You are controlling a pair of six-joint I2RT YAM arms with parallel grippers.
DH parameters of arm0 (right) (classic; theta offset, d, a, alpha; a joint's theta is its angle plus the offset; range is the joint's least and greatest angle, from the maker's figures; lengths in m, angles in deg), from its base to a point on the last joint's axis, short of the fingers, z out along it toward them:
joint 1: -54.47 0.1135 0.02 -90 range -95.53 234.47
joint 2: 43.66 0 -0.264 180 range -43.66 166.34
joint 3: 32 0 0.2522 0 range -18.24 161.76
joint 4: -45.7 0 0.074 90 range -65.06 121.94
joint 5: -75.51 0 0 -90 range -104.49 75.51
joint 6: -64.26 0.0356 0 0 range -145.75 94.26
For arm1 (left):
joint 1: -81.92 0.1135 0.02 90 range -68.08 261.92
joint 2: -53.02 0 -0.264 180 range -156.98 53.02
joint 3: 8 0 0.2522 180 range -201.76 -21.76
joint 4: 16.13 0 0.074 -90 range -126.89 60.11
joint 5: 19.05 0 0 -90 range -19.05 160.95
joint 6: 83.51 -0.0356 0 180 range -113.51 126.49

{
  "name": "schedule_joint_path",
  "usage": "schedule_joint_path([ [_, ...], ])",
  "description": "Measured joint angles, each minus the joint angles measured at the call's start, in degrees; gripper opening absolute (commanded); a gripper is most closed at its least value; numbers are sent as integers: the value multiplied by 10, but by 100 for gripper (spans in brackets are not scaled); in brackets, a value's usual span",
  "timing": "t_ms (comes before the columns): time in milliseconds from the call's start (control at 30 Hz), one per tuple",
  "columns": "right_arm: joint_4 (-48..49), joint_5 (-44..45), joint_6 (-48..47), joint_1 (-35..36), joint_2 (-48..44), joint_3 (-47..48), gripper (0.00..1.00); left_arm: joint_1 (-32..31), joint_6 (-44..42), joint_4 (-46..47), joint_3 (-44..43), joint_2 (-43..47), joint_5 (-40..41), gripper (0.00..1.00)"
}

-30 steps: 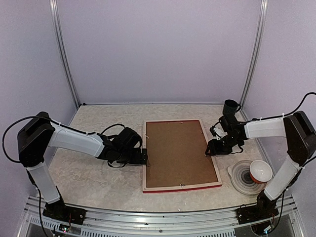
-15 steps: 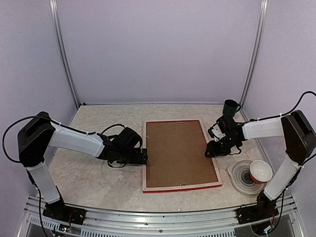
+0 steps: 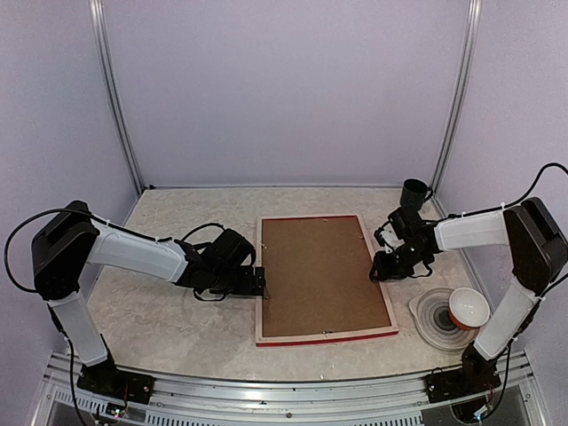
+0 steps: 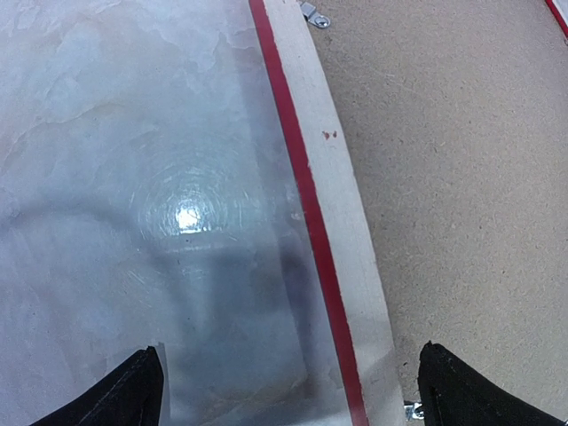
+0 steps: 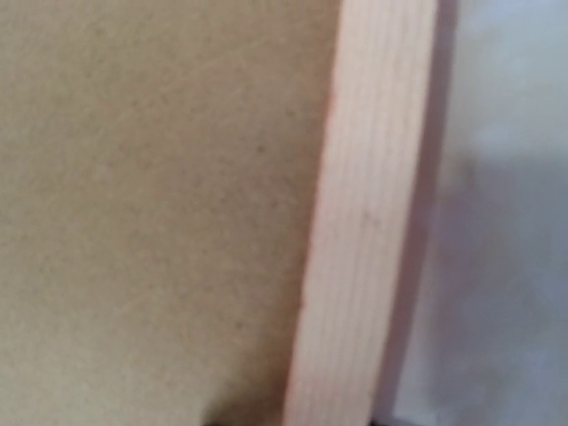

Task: Put the photo into the frame
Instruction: Press the fastener onto the backboard.

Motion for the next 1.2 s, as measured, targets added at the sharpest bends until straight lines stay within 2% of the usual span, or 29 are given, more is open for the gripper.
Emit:
schedule_joint_path([
  [300,37,-10,39,0,13,0,16,0,0,0,1,0,0,99],
  [367,45,-14,45,0,14,-1,19,0,0,0,2,0,0,99],
  [433,52,-17,49,0,14,-4,33,0,0,1,6,0,0,99],
  [500,57,-23,52,0,14,-5,38,0,0,2,11,0,1,99],
  [1200,27,-27,77,0,-10,-7,30,0,2,4,19,7,1,99],
])
